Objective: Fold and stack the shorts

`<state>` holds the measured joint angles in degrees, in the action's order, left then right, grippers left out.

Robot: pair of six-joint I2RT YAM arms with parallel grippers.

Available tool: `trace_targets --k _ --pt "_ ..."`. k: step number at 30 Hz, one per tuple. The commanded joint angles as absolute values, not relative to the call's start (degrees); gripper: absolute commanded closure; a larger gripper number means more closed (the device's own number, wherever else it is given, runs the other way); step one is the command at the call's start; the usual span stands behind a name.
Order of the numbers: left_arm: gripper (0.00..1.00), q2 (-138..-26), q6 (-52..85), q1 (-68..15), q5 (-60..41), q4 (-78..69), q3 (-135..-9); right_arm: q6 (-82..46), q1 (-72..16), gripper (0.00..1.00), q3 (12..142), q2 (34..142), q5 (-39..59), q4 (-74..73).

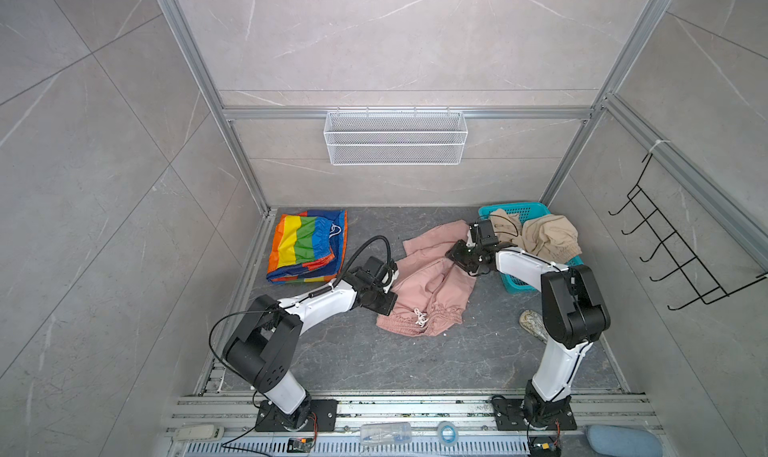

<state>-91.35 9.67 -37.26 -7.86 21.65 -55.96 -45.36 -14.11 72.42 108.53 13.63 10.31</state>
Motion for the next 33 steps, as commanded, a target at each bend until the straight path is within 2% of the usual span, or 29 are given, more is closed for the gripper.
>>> trace_targets --k 1,4,9,16,23,28,33 --pt "1.00 -88.0 8.7 -37.3 -1.6 25.0 -59.1 -45.0 -13.8 0.83 75.9 110.0 13.6 10.5" --pt "1.00 -87.6 9.7 -37.2 6.5 28.7 -62.1 -44.2 -13.5 1.00 77.2 108.8 13.0 11.6" --pt "1.00 -86.5 9.3 -35.5 20.3 33.1 -69.5 -41.0 -13.0 1.00 79.7 101.1 10.9 15.0" --pt "1.00 -84.3 0.6 -33.2 35.0 33.5 -84.8 -33.2 -13.0 1.00 77.7 81.9 6.0 15.2" --pt "1.00 -81.2 -1.3 -29.7 40.1 29.5 -84.9 -30.6 -13.0 1.00 74.7 80.0 4.1 18.6" --pt "1.00 -79.8 3.3 -23.9 37.1 32.7 -79.3 -30.4 -12.8 1.00 69.5 81.6 2.7 18.8" --pt "1.00 -78.6 8.8 -23.3 33.9 34.0 -73.2 -31.7 -12.7 1.00 64.4 83.4 5.0 17.3"
